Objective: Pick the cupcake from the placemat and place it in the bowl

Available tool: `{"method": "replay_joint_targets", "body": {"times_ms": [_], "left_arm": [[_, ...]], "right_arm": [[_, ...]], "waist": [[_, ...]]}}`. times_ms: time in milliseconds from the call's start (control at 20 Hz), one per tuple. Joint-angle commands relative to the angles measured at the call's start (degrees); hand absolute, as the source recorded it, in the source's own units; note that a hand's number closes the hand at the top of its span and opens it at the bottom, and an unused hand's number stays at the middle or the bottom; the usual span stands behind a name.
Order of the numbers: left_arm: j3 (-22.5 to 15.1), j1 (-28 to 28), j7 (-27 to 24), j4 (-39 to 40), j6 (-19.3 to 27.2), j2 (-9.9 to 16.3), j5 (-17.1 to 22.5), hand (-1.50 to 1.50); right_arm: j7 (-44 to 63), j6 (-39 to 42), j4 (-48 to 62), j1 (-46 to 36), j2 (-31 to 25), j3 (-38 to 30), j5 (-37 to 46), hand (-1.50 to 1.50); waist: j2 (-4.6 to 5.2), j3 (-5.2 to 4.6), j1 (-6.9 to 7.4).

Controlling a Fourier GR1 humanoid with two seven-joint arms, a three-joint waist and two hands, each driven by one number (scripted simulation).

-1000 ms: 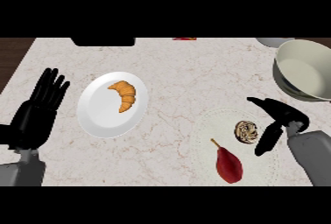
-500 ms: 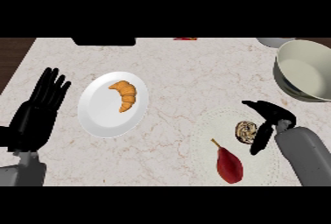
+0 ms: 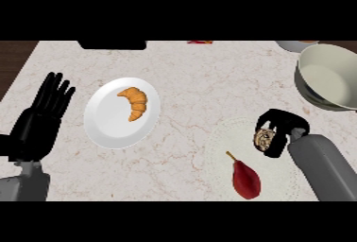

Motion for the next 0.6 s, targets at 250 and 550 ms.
{"method": "replay_joint_targets", "body": {"times_ms": [250, 550], "left_arm": [[0.34, 2.73, 3.61, -6.82, -0.01, -0.83, 0.80, 0.00], [0.63, 0.87, 0.25, -0.99, -0.42, -1.63, -0.99, 0.00]], "right_arm": [[-7.31, -0.72, 4.19, -2.74, 0.83, 0.80, 6.97, 1.50], [-13.74, -6.04, -3.01, 1.18, -1.91, 1.73, 10.40, 1.50]], "waist": [[0.17, 0.28, 0.24], [0.09, 0.26, -0.38]]}}
